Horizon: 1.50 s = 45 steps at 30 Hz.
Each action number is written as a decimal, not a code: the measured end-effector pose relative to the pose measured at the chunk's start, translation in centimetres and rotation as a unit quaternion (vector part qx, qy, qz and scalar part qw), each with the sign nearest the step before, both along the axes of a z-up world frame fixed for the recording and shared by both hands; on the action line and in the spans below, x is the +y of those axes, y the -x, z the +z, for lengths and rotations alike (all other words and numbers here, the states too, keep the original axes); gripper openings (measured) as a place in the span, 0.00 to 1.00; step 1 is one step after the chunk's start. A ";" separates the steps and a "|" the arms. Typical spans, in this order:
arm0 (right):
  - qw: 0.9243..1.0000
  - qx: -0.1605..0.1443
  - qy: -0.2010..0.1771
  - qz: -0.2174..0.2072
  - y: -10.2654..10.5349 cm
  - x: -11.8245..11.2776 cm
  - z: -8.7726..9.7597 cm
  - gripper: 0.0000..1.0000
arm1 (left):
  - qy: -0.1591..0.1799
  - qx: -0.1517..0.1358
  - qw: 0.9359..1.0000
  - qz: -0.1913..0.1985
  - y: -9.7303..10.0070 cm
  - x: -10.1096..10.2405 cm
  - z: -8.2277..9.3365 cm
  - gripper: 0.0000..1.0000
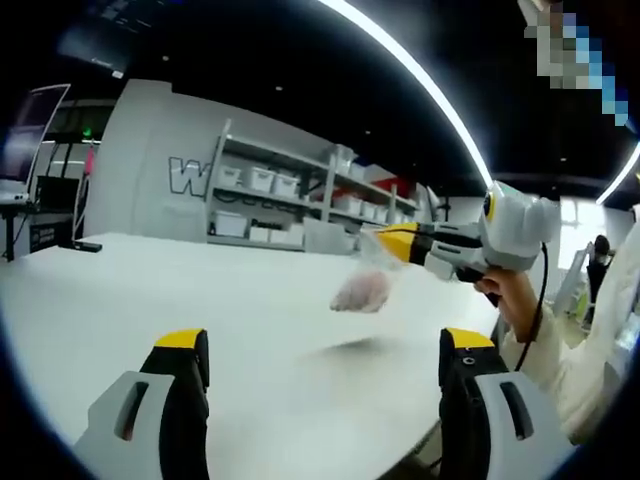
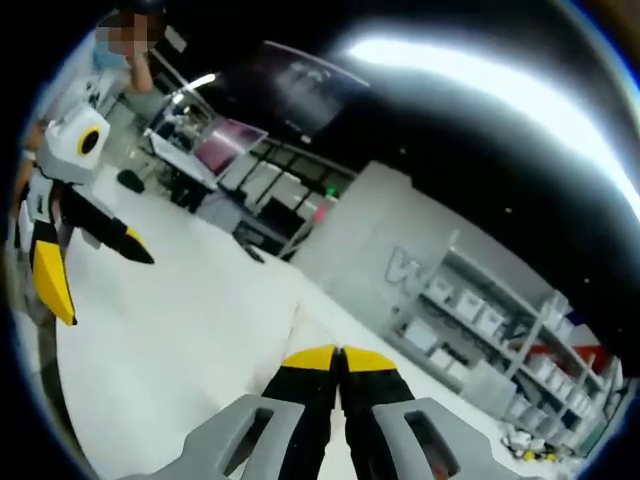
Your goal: Open the resealable bag by pulling the two sides of the seal apart until the entire bag opening is separated and visibly accessible.
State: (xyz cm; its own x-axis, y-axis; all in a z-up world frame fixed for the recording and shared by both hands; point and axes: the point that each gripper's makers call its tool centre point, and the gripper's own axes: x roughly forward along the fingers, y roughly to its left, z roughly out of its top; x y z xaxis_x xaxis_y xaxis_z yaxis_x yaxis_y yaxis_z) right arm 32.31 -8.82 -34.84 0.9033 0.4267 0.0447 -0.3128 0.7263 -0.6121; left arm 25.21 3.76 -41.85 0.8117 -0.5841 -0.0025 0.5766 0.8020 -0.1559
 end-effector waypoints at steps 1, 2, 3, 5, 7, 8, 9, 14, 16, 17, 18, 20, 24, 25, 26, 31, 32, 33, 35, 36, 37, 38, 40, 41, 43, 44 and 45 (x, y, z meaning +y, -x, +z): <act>1.000 0.001 0.001 0.000 -0.1 0.0 0.0 0.00 | 0.000 0.000 1.000 0.000 0.0 0.0 0.0 0.95; 1.000 0.001 0.002 0.000 -0.2 0.0 0.0 0.00 | -0.001 0.001 1.000 -0.001 0.0 -0.1 0.0 0.95; 1.000 0.000 0.003 0.000 -0.3 -0.1 0.0 0.00 | -0.001 0.001 1.000 -0.002 0.0 -0.1 0.0 0.95; 1.000 0.001 0.006 0.001 -0.6 0.0 0.1 0.00 | -0.002 0.000 1.000 -0.002 0.0 -0.2 0.0 0.95; 1.000 0.002 0.008 0.001 -0.9 0.0 0.1 0.00 | -0.002 0.001 1.000 -0.003 0.0 -0.2 0.0 0.95; 1.000 0.003 0.009 0.002 -1.1 0.0 0.1 0.00 | -0.002 0.001 1.000 -0.002 0.0 -0.2 -0.1 0.95; 1.000 0.003 0.010 0.002 -1.3 0.0 0.1 0.00 | -0.003 0.002 1.000 -0.002 0.0 -0.2 -0.1 0.95; 1.000 0.006 0.011 0.004 -1.9 0.0 0.2 0.00 | -0.002 0.000 1.000 -0.002 0.0 -0.2 0.0 0.94; 1.000 0.005 0.011 0.005 -2.1 0.1 0.2 0.00 | -0.004 0.001 1.000 -0.003 0.0 -0.3 -0.1 0.94; 1.000 0.007 0.010 0.005 -2.2 0.1 0.3 0.00 | -0.004 0.001 1.000 -0.003 0.0 -0.3 -0.1 0.94; 1.000 0.007 0.010 0.005 -2.3 0.1 0.3 0.00 | -0.005 0.001 1.000 -0.003 0.0 -0.3 -0.1 0.94; 1.000 0.008 0.011 0.005 -2.6 0.1 0.3 0.00 | -0.004 0.001 1.000 -0.003 0.0 -0.3 -0.1 0.94; 1.000 0.010 0.013 0.004 -3.1 0.0 0.4 0.00 | -0.004 0.003 1.000 -0.002 0.1 -0.2 -0.2 0.94; 1.000 0.009 0.014 0.003 -3.2 0.0 0.4 0.00 | -0.004 0.004 1.000 -0.002 0.1 -0.2 -0.2 0.94; 1.000 0.009 0.014 0.003 -3.3 0.0 0.5 0.00 | -0.004 0.004 1.000 -0.002 0.1 -0.2 -0.3 0.94; 1.000 0.012 0.015 0.002 -3.9 -0.1 0.5 0.00 | -0.003 0.006 1.000 -0.002 0.1 -0.2 -0.4 0.94; 1.000 0.013 0.015 0.001 -3.9 -0.1 0.5 0.00 | -0.003 0.006 1.000 -0.002 0.2 -0.2 -0.4 0.94; 1.000 0.013 0.016 0.001 -4.0 0.0 0.4 0.00 | -0.003 0.006 1.000 -0.002 0.2 -0.1 -0.4 0.94; 1.000 0.014 0.017 0.001 -4.0 0.0 0.4 0.00 | -0.002 0.006 1.000 -0.001 0.2 -0.1 -0.4 0.94; 1.000 0.015 0.017 0.002 -4.1 0.1 0.3 0.00 | -0.002 0.006 1.000 -0.001 0.2 -0.1 -0.4 0.94; 1.000 0.016 0.018 0.002 -4.1 0.1 0.3 0.00 | -0.002 0.006 1.000 -0.001 0.2 -0.1 -0.4 0.94; 1.000 0.016 0.019 0.002 -4.2 0.2 0.2 0.00 | -0.002 0.006 1.000 0.000 0.2 0.0 -0.5 0.94; 1.000 0.016 0.020 0.002 -4.4 0.2 0.3 0.00 | -0.001 0.007 1.000 0.000 0.2 0.0 -0.5 0.94; 1.000 0.016 0.021 0.002 -4.5 0.2 0.3 0.00 | -0.001 0.007 1.000 0.000 0.2 0.0 -0.4 0.94; 1.000 0.016 0.022 0.002 -4.6 0.3 0.4 0.00 | -0.001 0.007 1.000 0.000 0.2 0.0 -0.4 0.94; 1.000 0.016 0.023 0.003 -4.7 0.3 0.4 0.00 | -0.001 0.007 1.000 0.000 0.2 0.0 -0.5 0.94; 1.000 0.016 0.024 0.003 -4.8 0.3 0.5 0.00 | -0.001 0.008 1.000 0.000 0.2 0.0 -0.5 0.94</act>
